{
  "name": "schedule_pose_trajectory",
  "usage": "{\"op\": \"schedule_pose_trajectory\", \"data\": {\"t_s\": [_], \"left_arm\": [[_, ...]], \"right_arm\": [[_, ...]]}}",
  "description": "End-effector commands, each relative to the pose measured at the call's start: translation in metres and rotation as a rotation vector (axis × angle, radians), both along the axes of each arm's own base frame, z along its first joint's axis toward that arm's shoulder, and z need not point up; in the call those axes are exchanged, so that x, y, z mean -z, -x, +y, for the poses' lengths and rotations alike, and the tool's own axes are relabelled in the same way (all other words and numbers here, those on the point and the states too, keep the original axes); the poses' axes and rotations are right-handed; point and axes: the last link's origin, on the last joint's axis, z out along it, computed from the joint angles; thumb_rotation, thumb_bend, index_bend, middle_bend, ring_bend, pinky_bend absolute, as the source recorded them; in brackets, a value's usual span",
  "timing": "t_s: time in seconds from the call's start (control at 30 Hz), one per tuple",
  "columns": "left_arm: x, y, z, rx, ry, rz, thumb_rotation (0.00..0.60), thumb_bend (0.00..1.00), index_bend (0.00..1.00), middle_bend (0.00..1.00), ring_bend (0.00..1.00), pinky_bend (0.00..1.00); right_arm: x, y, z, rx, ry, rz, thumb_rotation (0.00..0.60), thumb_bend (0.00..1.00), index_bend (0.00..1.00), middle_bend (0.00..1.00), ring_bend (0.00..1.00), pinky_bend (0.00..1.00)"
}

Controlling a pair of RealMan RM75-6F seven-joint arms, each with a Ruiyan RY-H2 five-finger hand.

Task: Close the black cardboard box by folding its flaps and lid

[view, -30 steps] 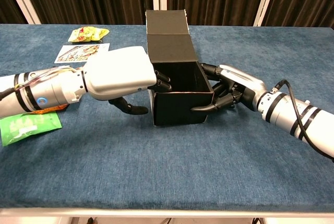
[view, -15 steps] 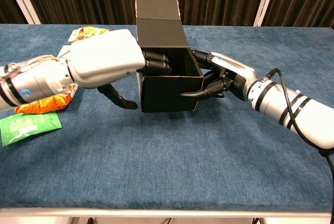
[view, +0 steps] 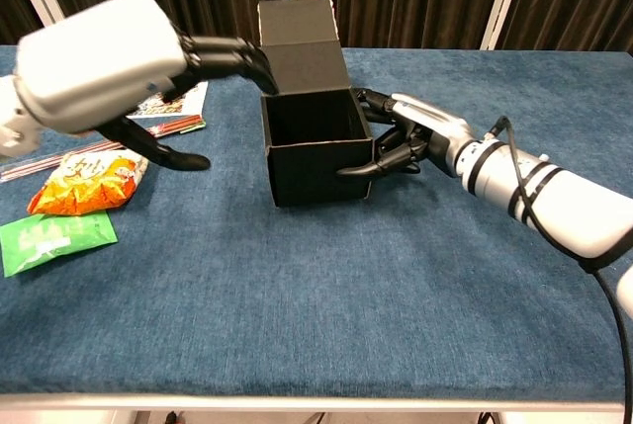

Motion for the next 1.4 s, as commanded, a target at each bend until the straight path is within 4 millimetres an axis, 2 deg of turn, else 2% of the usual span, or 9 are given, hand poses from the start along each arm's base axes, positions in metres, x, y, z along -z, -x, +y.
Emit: {"op": "schedule_pose_trajectory", "data": {"t_s": [0.03,0.2,0.57,0.67,0.77,0.9,1.1,1.23,1.4], "left_arm": [[-0.012,0.008,-0.003,-0.093,0.032,-0.088,0.600,0.04,0.27,0.29,0.73,0.99],[-0.014,0.020,-0.006,-0.269,0.155,-0.199,0.600,0.04,0.27,0.27,0.73,0.99],[-0.004,0.039,0.000,-0.519,0.276,-0.236,0.600,0.03,0.16,0.19,0.73,0.99],[0.002,0.046,0.006,-0.621,0.349,-0.245,0.600,0.03,0.08,0.14,0.71,0.99],[0.009,0.049,0.013,-0.743,0.470,-0.305,0.599,0.03,0.02,0.09,0.70,0.99],[0.021,0.051,0.023,-0.847,0.604,-0.359,0.600,0.03,0.00,0.06,0.69,0.99],[0.041,0.048,0.035,-0.928,0.729,-0.401,0.600,0.03,0.00,0.03,0.69,0.99],[0.053,0.047,0.041,-0.965,0.771,-0.408,0.600,0.03,0.00,0.02,0.68,0.99],[0.065,0.042,0.044,-0.976,0.822,-0.426,0.600,0.03,0.00,0.02,0.67,0.99]], "right_arm": [[0.008,-0.002,-0.001,-0.002,-0.039,0.047,0.600,0.05,0.00,0.16,0.75,1.00],[0.005,0.006,0.012,-0.006,-0.086,0.057,0.600,0.00,0.00,0.05,0.70,1.00],[-0.020,0.023,0.029,-0.056,-0.055,0.140,0.600,0.00,0.00,0.03,0.68,1.00],[-0.038,0.031,0.031,-0.082,-0.012,0.165,0.600,0.00,0.00,0.03,0.68,1.00],[-0.069,0.043,0.035,-0.131,0.067,0.216,0.600,0.00,0.00,0.05,0.69,1.00],[-0.123,0.049,0.044,-0.168,0.193,0.244,0.600,0.00,0.00,0.11,0.71,1.00],[-0.174,0.044,0.060,-0.170,0.282,0.236,0.600,0.00,0.00,0.14,0.71,1.00],[-0.183,0.042,0.068,-0.151,0.304,0.198,0.600,0.00,0.00,0.14,0.71,1.00],[-0.176,0.047,0.072,-0.120,0.286,0.160,0.600,0.00,0.00,0.14,0.71,1.00]]}}
